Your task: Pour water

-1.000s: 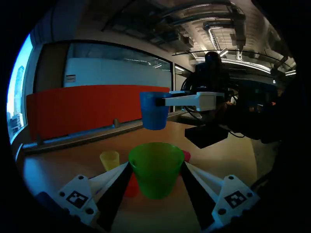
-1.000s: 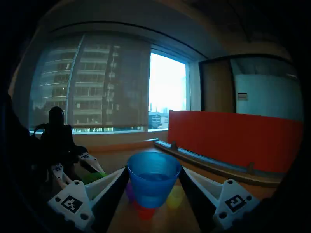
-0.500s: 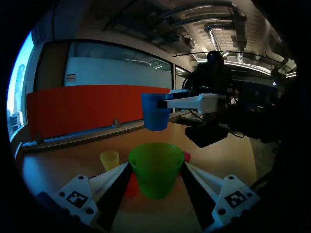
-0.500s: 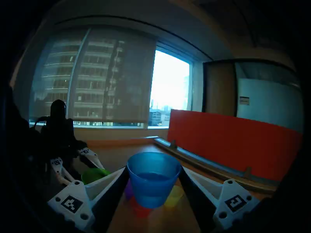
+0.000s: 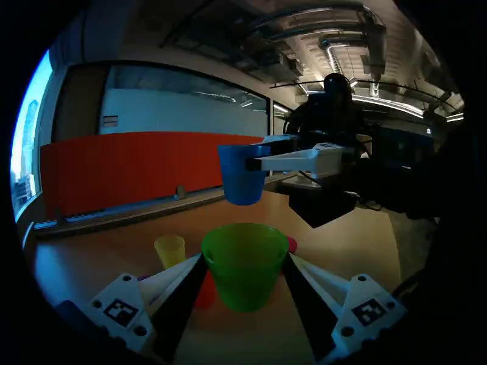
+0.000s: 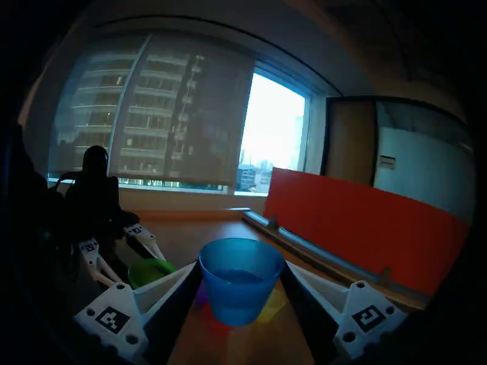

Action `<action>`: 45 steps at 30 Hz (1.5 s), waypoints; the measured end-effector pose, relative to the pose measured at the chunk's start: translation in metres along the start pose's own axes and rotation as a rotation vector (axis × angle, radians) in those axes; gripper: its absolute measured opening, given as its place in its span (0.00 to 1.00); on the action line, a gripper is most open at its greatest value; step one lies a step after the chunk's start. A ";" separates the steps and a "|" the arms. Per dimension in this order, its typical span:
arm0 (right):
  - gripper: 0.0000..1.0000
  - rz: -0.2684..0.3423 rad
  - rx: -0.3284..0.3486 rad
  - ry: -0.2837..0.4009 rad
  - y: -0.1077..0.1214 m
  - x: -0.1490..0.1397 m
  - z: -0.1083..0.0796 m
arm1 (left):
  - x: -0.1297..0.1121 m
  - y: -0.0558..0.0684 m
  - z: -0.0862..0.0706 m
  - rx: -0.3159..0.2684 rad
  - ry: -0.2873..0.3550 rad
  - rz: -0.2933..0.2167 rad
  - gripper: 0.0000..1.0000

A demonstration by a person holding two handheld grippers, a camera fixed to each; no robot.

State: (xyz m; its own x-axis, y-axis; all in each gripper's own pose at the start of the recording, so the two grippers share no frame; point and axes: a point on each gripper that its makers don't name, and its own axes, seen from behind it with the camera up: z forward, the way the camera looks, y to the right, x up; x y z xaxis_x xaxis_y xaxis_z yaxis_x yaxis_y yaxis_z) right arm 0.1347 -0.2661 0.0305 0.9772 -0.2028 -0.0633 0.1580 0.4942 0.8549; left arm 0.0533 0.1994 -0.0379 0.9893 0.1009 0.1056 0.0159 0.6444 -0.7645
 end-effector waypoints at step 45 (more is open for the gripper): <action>0.91 -0.316 0.070 -0.040 -0.015 0.016 -0.004 | 0.001 0.014 0.004 -0.062 0.016 0.012 0.85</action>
State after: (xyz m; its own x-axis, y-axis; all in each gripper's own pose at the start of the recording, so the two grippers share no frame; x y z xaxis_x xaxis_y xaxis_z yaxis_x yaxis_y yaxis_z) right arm 0.1484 -0.2739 0.0145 0.8748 -0.3703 -0.3124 0.4411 0.3422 0.8297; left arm 0.0536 0.2111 -0.0458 0.9916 0.0962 0.0864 0.0124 0.5950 -0.8036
